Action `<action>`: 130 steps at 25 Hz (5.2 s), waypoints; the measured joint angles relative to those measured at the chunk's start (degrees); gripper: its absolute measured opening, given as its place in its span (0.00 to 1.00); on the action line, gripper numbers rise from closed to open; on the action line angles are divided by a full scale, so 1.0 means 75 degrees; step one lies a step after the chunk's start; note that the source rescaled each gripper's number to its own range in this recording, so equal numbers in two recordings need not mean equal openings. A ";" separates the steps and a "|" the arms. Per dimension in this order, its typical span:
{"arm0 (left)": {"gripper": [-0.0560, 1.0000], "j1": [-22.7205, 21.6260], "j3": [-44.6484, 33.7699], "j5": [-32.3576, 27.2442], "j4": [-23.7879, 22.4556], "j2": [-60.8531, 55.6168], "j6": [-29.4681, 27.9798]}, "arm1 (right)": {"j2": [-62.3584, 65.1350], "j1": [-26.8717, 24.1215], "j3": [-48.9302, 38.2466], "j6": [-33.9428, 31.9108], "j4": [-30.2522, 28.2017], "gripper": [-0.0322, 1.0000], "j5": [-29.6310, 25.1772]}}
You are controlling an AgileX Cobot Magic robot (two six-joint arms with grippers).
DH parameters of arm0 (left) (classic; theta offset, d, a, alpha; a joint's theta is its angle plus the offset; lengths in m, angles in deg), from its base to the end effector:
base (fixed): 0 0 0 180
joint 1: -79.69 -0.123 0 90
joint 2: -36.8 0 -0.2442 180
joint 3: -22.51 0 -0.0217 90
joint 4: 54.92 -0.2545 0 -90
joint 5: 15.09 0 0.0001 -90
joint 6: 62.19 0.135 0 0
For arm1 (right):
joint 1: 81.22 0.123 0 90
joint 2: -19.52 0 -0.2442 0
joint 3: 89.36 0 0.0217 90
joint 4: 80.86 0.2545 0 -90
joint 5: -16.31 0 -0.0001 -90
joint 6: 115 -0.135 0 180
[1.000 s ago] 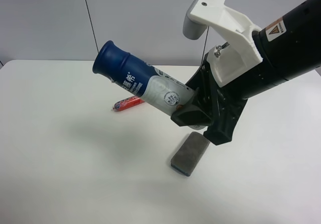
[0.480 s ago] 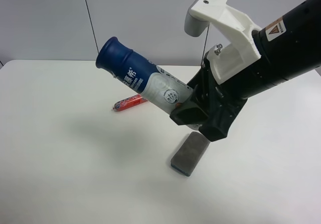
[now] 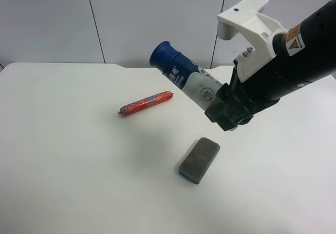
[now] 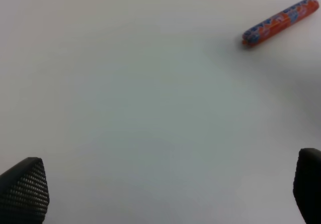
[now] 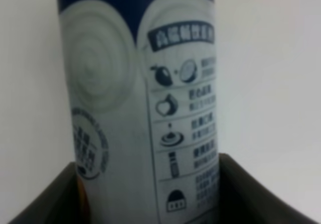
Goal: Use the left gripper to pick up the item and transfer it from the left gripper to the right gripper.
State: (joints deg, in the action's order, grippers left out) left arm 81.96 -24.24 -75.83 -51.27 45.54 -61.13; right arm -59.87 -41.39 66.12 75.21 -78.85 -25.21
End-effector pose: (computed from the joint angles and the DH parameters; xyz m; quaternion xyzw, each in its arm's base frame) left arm 0.0766 -0.0105 0.2626 0.0261 0.8483 -0.0374 0.5276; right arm 0.2159 0.1842 0.2117 -0.3955 0.8689 0.0904 0.2834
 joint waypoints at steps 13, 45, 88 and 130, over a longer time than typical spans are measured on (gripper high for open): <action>0.99 -0.1594 0.0000 0.0000 0.0009 0.0000 0.0000 | -0.0002 -0.2397 0.0490 -0.0295 0.0001 0.03 -0.0412; 0.99 -0.1612 0.0000 0.0003 0.0009 0.0000 0.0020 | -0.4089 -0.3281 0.0568 0.0008 0.0143 0.03 0.2089; 0.99 -0.1612 0.0000 0.0003 0.0009 0.0000 0.0020 | -0.4279 -0.3290 0.0577 0.0009 0.0017 0.99 0.1796; 0.99 -0.1612 0.0000 0.0003 0.0009 0.0000 0.0020 | 0.7859 -0.3290 -0.2759 -0.0692 0.0046 1.00 -0.3002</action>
State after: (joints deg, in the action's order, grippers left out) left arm 69.87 -24.24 -75.80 -51.21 45.54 -60.98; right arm -0.93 -66.06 45.42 70.02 -78.50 -47.72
